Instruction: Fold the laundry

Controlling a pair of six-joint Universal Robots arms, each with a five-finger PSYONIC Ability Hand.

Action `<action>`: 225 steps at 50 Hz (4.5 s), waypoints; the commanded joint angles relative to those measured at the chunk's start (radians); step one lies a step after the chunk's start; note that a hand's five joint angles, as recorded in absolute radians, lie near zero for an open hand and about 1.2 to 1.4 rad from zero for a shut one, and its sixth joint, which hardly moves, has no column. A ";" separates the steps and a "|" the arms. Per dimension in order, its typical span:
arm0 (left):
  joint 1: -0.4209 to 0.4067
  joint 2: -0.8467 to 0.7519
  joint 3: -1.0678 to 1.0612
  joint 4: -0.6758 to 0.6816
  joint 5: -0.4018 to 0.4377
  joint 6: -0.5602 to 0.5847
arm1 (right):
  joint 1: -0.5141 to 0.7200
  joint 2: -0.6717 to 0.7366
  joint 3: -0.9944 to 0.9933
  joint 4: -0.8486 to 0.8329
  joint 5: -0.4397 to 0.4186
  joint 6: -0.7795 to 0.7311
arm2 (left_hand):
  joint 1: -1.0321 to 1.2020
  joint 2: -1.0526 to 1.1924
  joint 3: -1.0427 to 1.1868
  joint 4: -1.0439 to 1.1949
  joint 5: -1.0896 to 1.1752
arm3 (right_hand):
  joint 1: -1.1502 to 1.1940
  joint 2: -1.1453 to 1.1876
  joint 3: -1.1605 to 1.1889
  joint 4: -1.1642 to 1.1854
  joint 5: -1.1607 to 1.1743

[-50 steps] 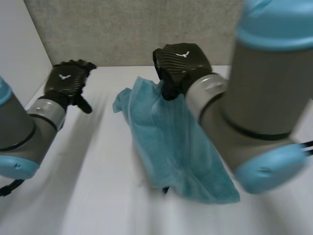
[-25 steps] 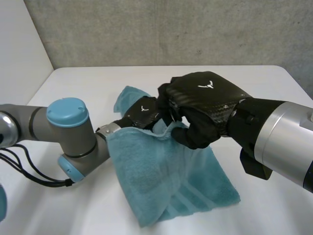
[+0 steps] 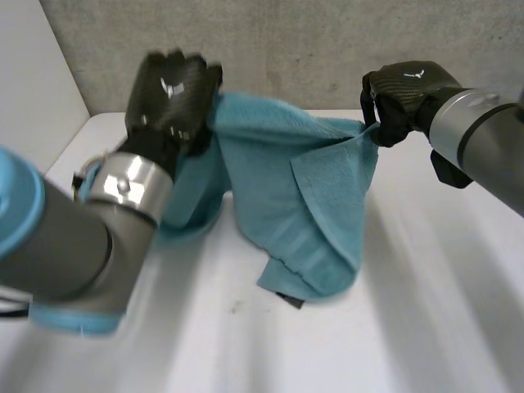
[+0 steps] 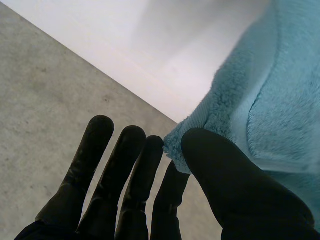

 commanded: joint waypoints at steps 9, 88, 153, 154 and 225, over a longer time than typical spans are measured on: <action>-0.141 -0.367 0.007 -0.011 -0.186 0.068 | 0.029 0.135 0.173 -0.171 0.056 -0.087 | 0.108 0.047 0.056 0.050 0.137 | 0.422 0.227 0.216 0.208 0.250; 0.356 -0.483 0.460 -0.599 0.345 0.173 | 0.009 0.229 0.063 -0.123 -0.141 -0.310 | 0.263 0.202 0.211 0.205 0.292 | 0.422 0.227 0.216 0.208 0.250; 0.167 -0.087 -0.111 -0.331 0.269 0.312 | -0.048 0.094 0.498 -0.413 -0.209 -0.535 | -0.779 -0.840 -0.831 -0.837 -0.750 | 0.422 0.227 0.216 0.208 0.250; 0.185 -0.116 -0.099 -0.339 0.329 0.396 | -0.048 0.094 0.501 -0.413 -0.209 -0.537 | -0.776 -0.837 -0.828 -0.834 -0.747 | 0.422 0.227 0.216 0.208 0.250; 0.377 -0.094 -0.068 -0.491 0.245 0.377 | -0.287 -0.011 0.684 -0.379 -0.147 0.256 | 0.263 0.202 0.211 0.205 0.292 | -0.528 -0.723 -0.734 -0.742 -0.700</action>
